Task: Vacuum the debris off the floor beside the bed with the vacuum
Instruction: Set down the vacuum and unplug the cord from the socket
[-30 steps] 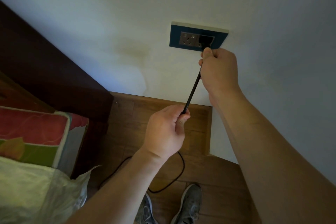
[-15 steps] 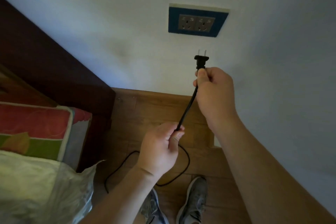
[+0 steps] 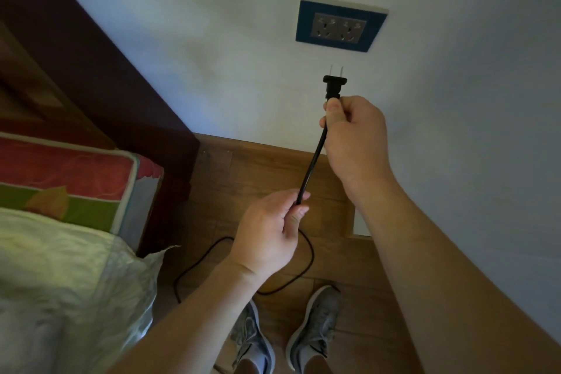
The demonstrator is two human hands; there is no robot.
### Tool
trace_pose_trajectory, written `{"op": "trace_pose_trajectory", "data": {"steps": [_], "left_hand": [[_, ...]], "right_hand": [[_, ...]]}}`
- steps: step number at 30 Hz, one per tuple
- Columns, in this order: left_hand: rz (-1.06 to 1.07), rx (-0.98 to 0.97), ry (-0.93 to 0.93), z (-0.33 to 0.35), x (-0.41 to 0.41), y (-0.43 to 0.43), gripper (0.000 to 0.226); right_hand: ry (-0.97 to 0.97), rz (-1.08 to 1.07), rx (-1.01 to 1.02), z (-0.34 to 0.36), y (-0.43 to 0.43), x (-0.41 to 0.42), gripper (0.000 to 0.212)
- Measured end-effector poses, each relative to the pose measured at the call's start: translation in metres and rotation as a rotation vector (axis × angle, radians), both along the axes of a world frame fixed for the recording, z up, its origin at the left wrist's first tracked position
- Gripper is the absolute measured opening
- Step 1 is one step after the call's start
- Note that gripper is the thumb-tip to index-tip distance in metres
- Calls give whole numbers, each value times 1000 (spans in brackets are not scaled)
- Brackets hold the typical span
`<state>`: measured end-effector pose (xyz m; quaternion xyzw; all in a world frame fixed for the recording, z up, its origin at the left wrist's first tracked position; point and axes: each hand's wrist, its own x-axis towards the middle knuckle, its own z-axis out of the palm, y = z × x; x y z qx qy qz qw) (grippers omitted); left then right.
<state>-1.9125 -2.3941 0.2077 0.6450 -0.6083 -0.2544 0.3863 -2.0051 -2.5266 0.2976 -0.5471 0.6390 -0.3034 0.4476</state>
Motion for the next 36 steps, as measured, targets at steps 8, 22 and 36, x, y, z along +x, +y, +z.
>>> {"op": "trace_pose_trajectory", "data": {"steps": [8, 22, 36], "left_hand": [[-3, 30, -21, 31, 14, 5, 35], [102, 118, -13, 138, 47, 15, 33], [376, 235, 44, 276, 57, 52, 19]], "right_hand": [[-21, 41, -7, 33, 6, 12, 17], [-14, 199, -61, 142, 15, 51, 22], [-91, 454, -155, 275, 50, 90, 11]]}}
